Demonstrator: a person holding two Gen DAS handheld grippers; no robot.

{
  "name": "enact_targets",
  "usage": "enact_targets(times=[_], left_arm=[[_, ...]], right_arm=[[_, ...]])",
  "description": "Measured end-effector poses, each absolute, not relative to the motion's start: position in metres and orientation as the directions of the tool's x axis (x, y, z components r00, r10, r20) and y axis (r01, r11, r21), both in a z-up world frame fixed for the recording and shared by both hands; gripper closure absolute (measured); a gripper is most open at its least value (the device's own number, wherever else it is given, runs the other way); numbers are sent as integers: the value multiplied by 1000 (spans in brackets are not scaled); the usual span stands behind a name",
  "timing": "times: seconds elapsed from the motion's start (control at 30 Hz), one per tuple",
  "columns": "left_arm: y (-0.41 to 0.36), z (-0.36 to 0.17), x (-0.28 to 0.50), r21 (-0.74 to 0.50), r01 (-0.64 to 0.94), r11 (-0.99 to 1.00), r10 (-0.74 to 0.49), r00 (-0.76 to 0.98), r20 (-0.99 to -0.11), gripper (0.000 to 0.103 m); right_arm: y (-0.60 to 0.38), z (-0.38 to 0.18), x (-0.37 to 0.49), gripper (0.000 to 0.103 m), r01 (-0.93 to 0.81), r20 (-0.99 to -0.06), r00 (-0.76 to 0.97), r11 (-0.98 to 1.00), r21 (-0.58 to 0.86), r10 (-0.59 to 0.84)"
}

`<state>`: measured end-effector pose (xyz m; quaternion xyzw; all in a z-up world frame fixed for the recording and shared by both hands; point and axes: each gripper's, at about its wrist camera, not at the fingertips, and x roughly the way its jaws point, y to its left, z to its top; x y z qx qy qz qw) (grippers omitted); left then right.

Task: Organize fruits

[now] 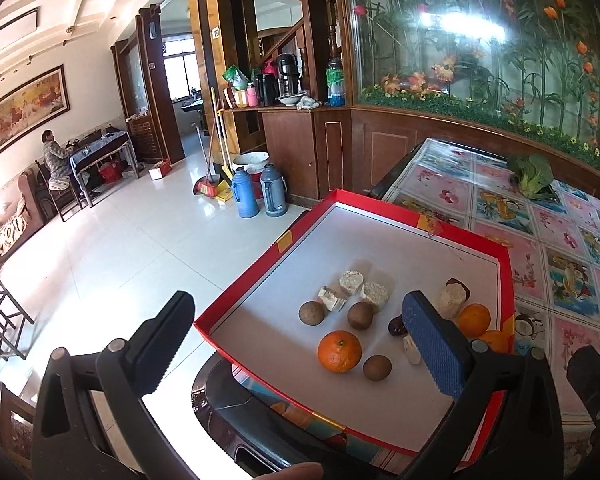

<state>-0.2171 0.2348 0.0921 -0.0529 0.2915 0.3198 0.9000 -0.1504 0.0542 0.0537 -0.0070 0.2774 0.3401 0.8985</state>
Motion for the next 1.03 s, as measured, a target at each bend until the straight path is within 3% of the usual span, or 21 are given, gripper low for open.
enact_targets(times=[0.5,1.03], left_arm=[[252,89,-217,93,-592,801,538,641,-547,0],[261,112,-239,52,-615,787,560,676,-479,0]], right_arm=[[76,60,-147,1,-607,-502,625,776,169,598],[88,65,-153,1,-654,-484,625,749,104,612]])
